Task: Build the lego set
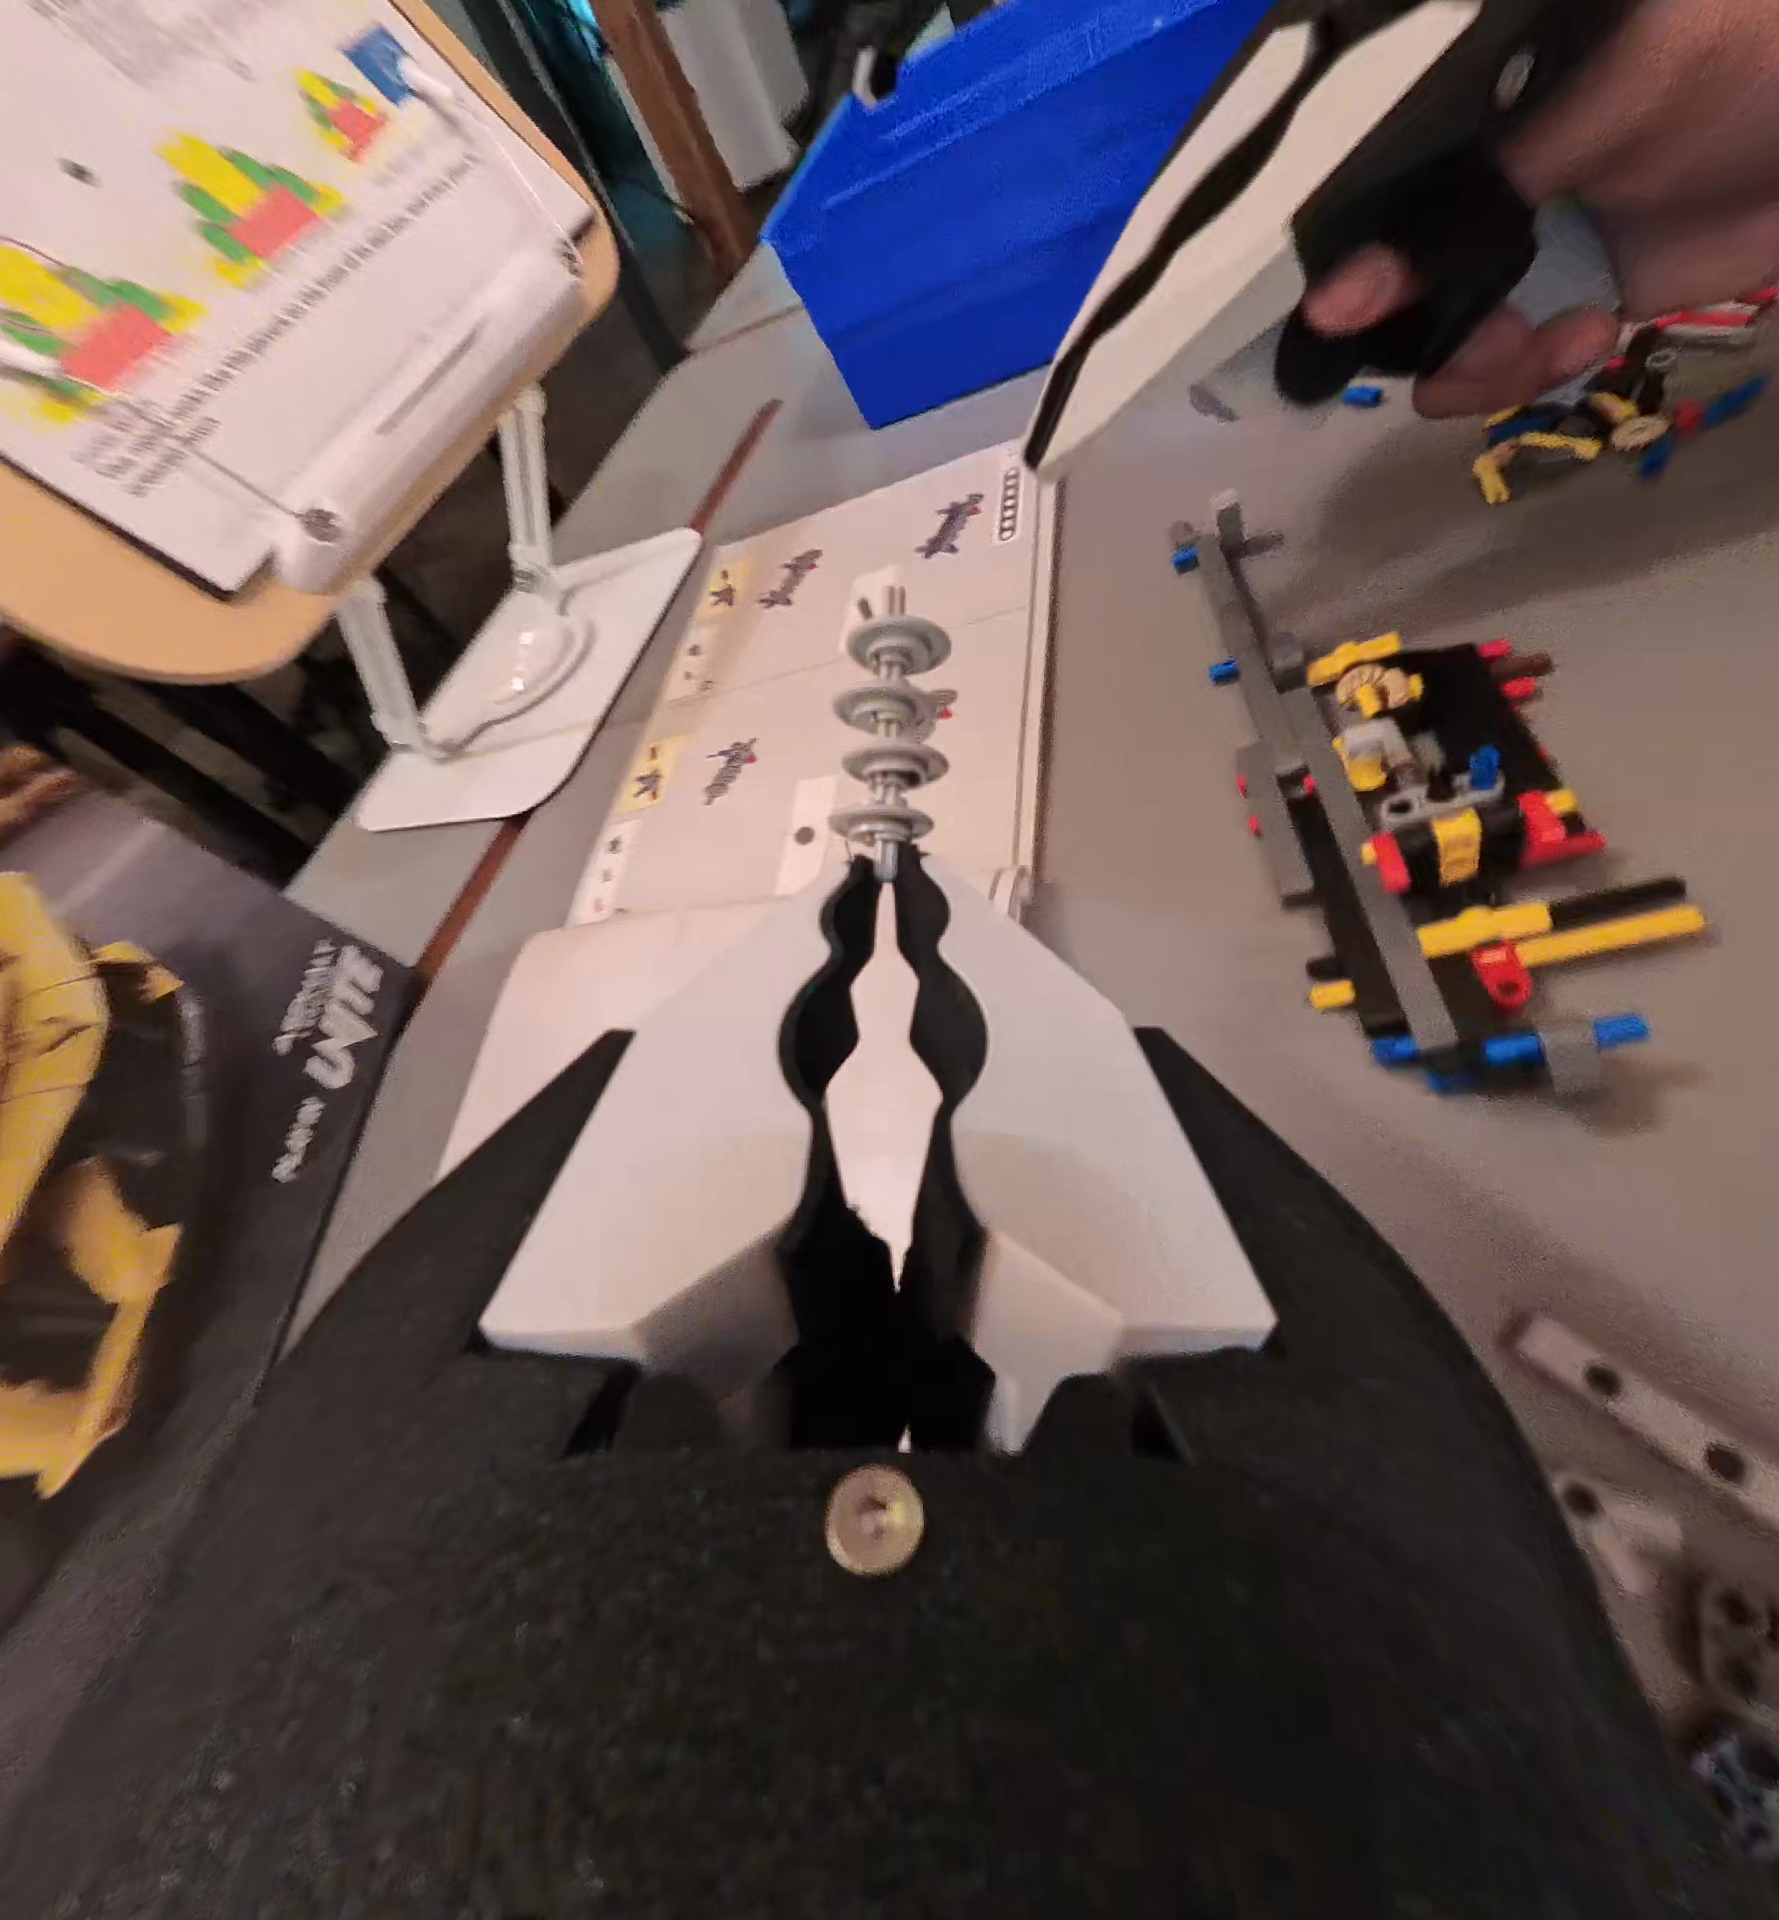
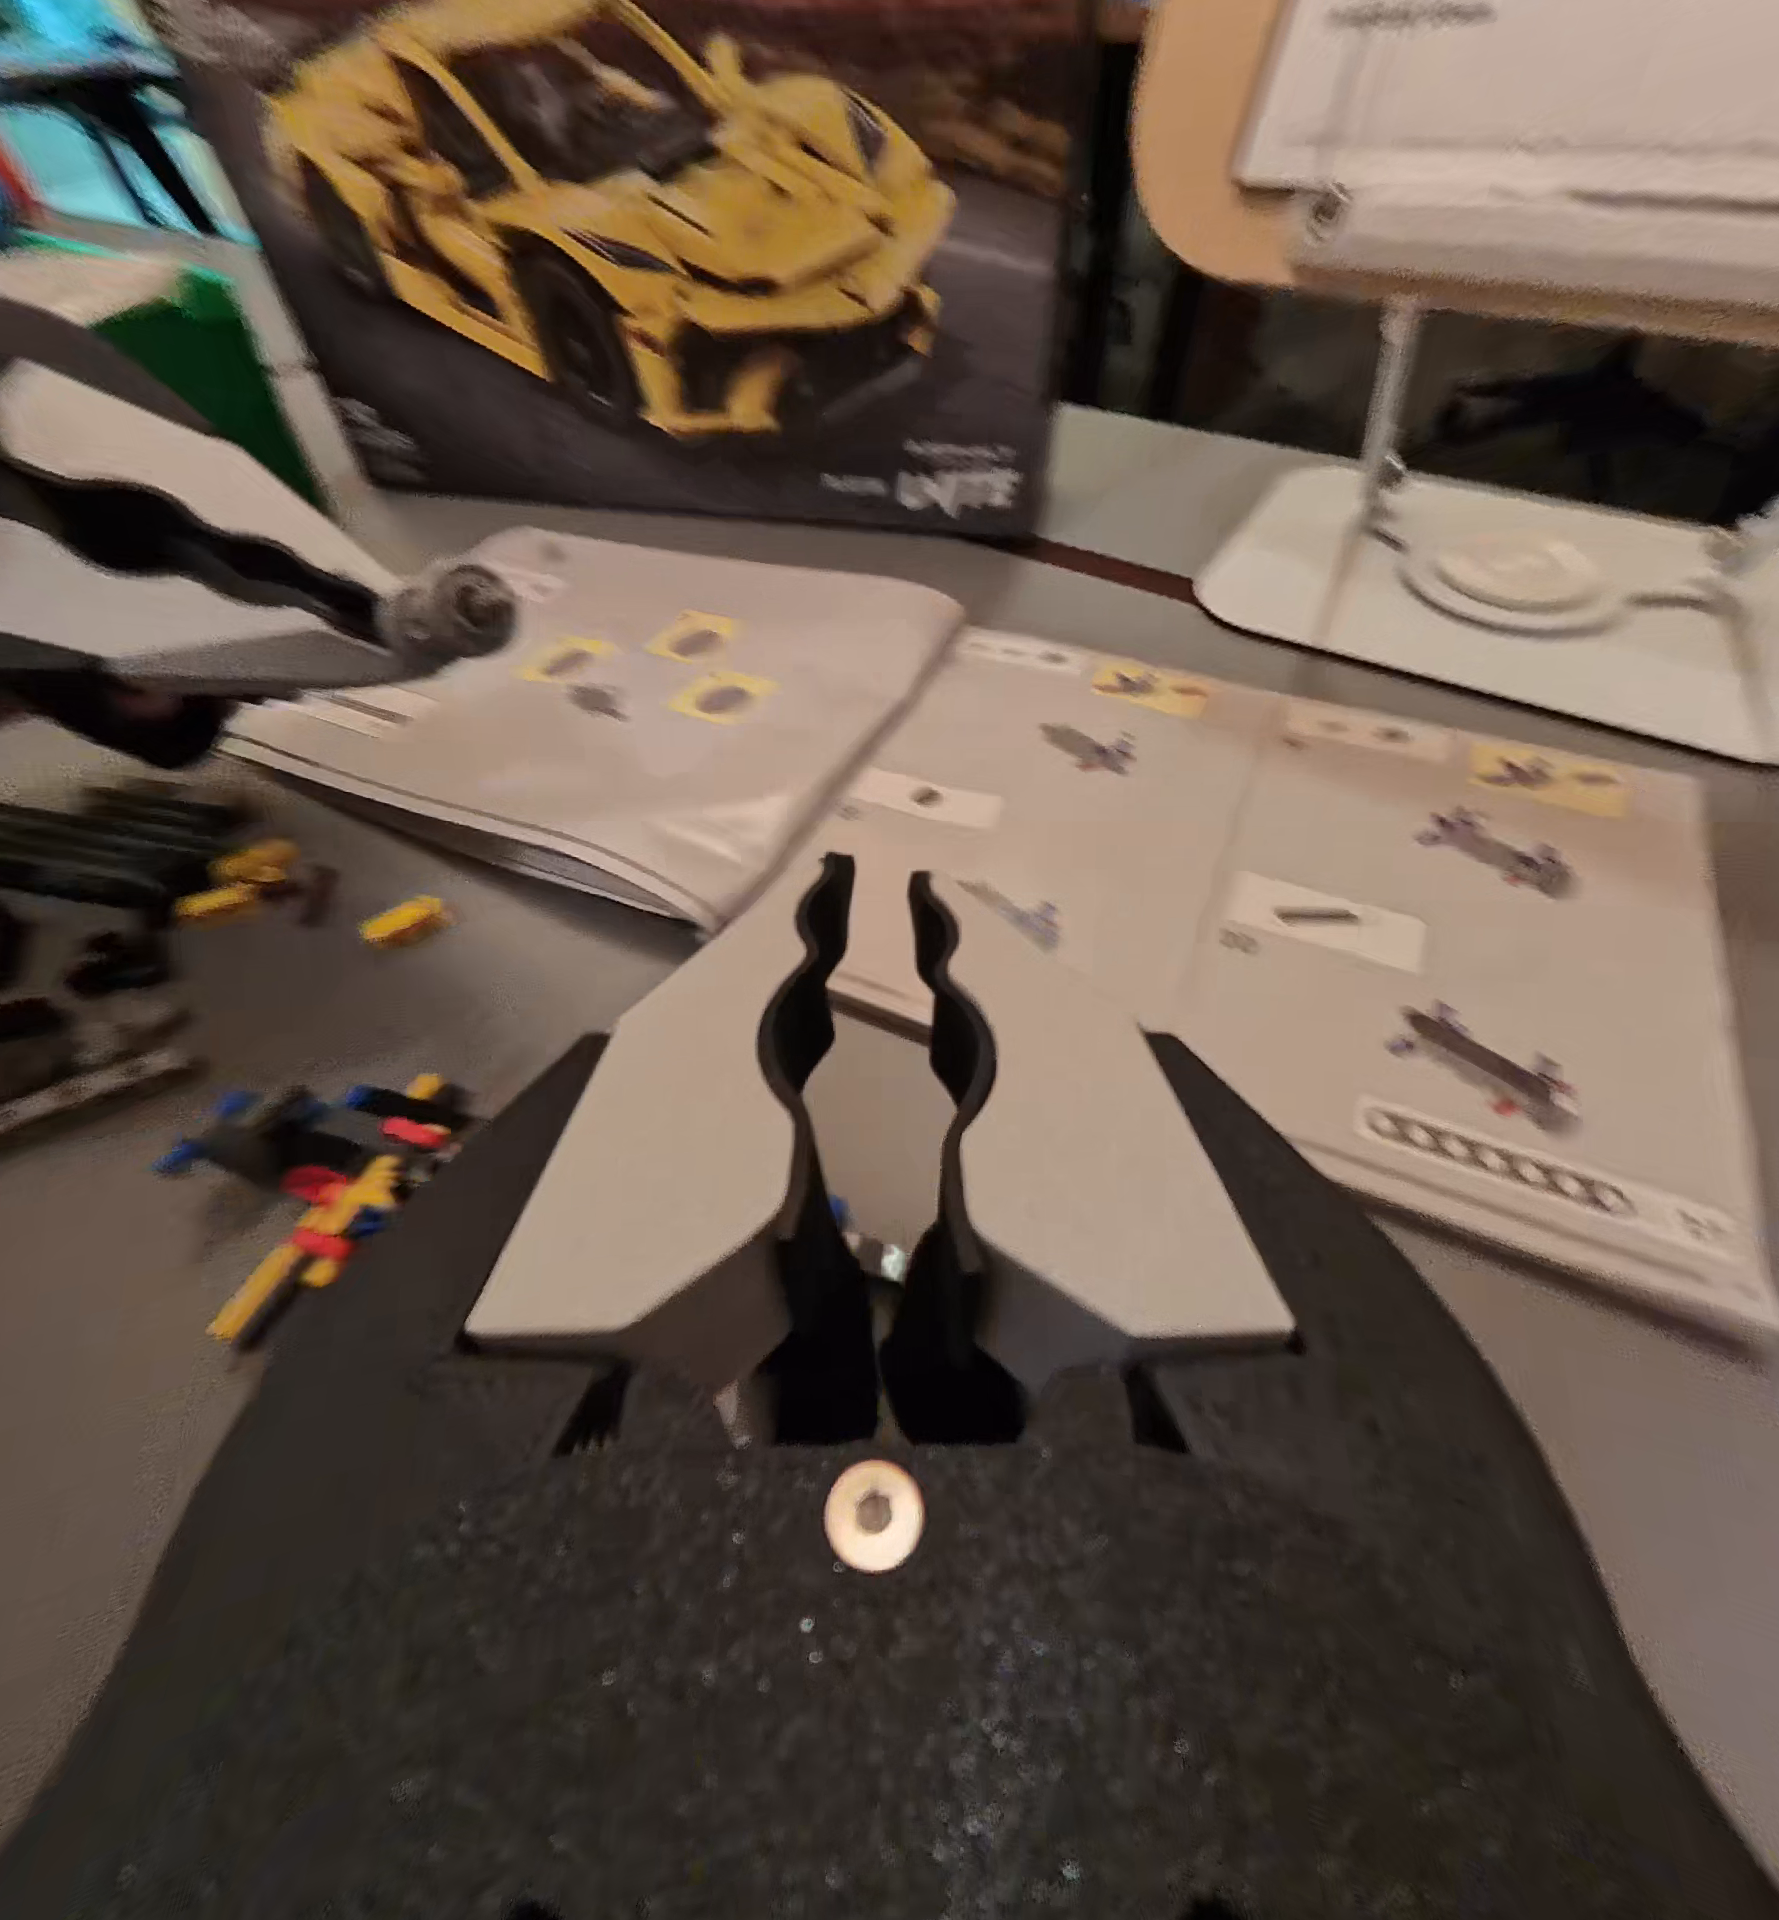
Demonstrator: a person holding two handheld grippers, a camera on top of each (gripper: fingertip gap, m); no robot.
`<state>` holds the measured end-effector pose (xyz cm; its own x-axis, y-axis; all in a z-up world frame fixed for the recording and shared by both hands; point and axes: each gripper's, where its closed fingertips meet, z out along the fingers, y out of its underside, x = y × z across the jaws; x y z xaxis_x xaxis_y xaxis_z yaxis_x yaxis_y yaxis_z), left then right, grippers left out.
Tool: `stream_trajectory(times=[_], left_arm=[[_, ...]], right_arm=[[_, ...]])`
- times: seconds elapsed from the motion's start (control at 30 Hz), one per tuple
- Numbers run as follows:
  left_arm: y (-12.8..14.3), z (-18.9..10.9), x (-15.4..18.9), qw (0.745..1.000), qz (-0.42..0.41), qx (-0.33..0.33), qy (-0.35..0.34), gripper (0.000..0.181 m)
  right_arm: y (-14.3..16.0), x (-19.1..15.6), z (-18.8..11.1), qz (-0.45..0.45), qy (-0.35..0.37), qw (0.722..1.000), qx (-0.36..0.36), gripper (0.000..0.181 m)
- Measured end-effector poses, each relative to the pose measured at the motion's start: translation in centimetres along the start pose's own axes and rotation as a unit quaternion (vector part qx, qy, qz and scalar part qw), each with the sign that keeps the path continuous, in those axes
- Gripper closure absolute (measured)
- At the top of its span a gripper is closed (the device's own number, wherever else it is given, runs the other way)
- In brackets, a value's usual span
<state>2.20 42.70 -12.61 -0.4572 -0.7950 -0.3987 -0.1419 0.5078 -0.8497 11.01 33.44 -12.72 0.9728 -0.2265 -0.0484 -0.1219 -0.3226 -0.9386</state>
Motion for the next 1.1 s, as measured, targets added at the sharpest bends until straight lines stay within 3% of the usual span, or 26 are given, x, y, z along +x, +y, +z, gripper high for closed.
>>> stream_trajectory(times=[0.03, 0.2, 0.4, 0.47, 0.57, 0.63, 0.77, 0.97, 1.1], left_arm=[[-0.3, 0.9, 0.0, 1.0, -0.01, -0.011, 0.009, 0.179], [-0.6, 3.8, -0.3, 0.997, -0.047, -0.059, 0.017, 0.179], [-0.3, 3.8, 1.4, 0.99, -0.104, -0.086, 0.026, 0.179], [-0.6, 2.8, 3.9, 0.983, -0.133, -0.108, 0.066, 0.179], [-2.0, 0.4, 11.3, 0.961, -0.15, -0.132, 0.19, 0.18], [-1.8, -0.6, 15.2, 0.951, -0.15, -0.159, 0.218, 0.18], [-0.3, -0.9, 19.1, 0.941, -0.164, -0.205, 0.214, 0.179], [0.3, 0.1, 18.5, 0.954, -0.141, -0.214, 0.159, 0.179], [1.0, 0.7, 17.4, 0.96, -0.117, -0.228, 0.116, 0.179]], right_arm=[[0.9, 1.4, 0.1, 0.005, 0.032, 0.999, -0.021, 0.168], [2.0, 4.1, 0.2, 0.048, 0.07, 0.995, -0.043, 0.157], [2.1, 3.7, 0.5, 0.055, 0.063, 0.996, -0.043, 0.159], [2.1, 3.3, 0.7, 0.055, 0.057, 0.996, -0.044, 0.159], [1.9, 3.0, 0.8, 0.061, 0.05, 0.996, -0.038, 0.159], [1.5, 2.9, 0.7, 0.077, 0.041, 0.996, -0.026, 0.159], [1.0, 2.1, 0.8, 0.132, -0.004, 0.991, -0.012, 0.156], [0.7, 0.3, 0.6, 0.117, -0.047, 0.992, -0.009, 0.154], [3.4, -1.6, -0.6, 0.108, -0.083, 0.987, -0.089, 0.153]])
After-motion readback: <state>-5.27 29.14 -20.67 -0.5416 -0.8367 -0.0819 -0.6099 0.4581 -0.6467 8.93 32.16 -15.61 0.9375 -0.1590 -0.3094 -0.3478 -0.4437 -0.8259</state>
